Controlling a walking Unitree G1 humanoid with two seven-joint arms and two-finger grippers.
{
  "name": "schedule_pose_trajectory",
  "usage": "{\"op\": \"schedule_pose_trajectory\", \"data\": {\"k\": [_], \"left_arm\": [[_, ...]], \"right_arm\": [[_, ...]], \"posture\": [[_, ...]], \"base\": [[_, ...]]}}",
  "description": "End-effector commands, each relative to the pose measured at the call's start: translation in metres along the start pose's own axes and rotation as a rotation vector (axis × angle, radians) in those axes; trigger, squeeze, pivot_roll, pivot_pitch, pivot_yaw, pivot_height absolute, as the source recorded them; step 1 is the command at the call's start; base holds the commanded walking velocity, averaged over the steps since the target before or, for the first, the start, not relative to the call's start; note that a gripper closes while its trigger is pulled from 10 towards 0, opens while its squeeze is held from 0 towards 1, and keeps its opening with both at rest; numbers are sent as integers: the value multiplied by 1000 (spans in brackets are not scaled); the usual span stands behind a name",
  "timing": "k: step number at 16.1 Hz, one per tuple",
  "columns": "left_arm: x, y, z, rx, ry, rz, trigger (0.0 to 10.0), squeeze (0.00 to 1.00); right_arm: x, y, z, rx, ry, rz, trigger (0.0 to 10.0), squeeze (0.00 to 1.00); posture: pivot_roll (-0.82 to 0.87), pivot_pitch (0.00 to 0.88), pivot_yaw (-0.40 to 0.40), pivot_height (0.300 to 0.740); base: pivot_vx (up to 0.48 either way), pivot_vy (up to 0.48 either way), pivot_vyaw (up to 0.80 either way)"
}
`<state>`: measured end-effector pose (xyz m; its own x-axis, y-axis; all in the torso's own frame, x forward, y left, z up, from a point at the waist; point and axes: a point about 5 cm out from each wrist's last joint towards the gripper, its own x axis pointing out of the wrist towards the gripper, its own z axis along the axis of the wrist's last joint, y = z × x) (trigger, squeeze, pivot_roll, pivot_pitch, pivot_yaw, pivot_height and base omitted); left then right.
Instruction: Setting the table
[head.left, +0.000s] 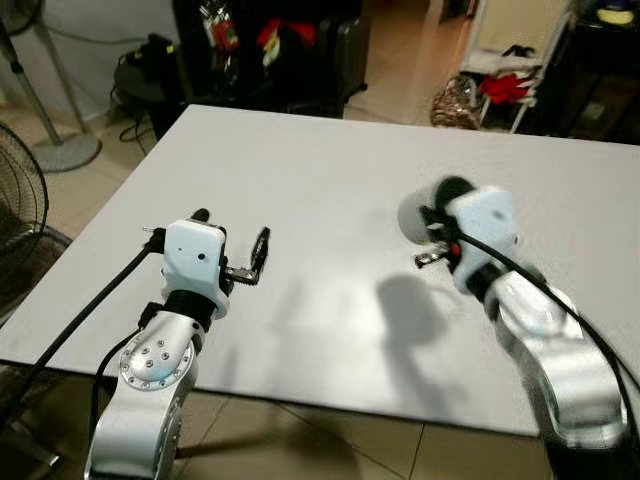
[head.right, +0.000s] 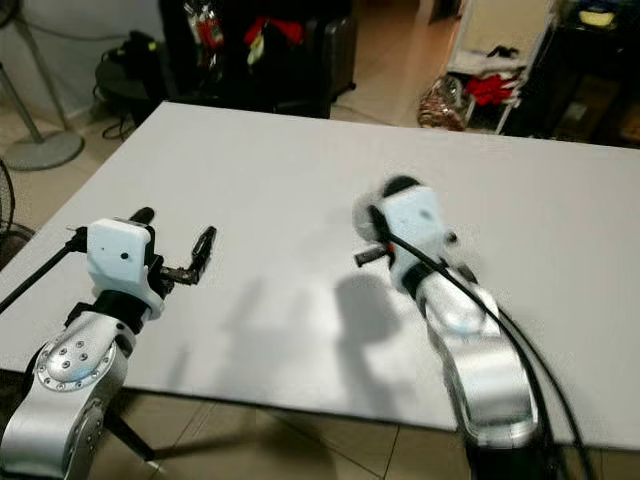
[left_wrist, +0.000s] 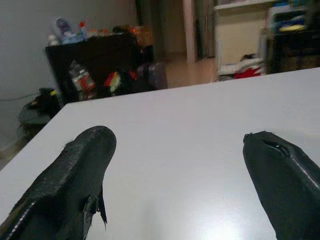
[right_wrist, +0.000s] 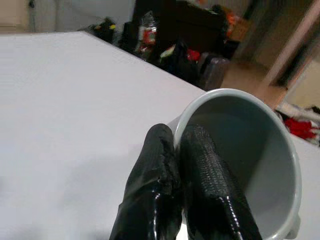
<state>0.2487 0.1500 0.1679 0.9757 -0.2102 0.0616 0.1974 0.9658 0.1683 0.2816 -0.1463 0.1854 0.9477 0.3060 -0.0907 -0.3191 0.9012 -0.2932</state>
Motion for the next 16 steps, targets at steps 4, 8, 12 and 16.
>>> {"op": "schedule_pose_trajectory", "data": {"k": [4, 8, 12, 16], "left_arm": [[9, 2, 4, 72, -3, -164, 10000, 0], [5, 4, -2, 153, 63, -394, 10000, 0], [-5, 7, -3, 173, 109, -539, 10000, 4], [-12, 7, -1, 154, 124, -583, 10000, 4]], "right_arm": [[44, -15, 13, -161, 25, 194, 10000, 0], [95, -11, 24, -378, 112, 432, 10000, 0], [117, -4, 36, -472, 163, 580, 10000, 0], [126, 1, 38, -513, 203, 641, 10000, 0]], "posture": [[-58, 22, 12, 740], [-51, 18, 12, 740], [-38, 22, -10, 740], [-29, 39, -21, 740]], "base": [[0, 0, 0], [0, 0, 0], [0, 0, 0], [0, 0, 0]]}}
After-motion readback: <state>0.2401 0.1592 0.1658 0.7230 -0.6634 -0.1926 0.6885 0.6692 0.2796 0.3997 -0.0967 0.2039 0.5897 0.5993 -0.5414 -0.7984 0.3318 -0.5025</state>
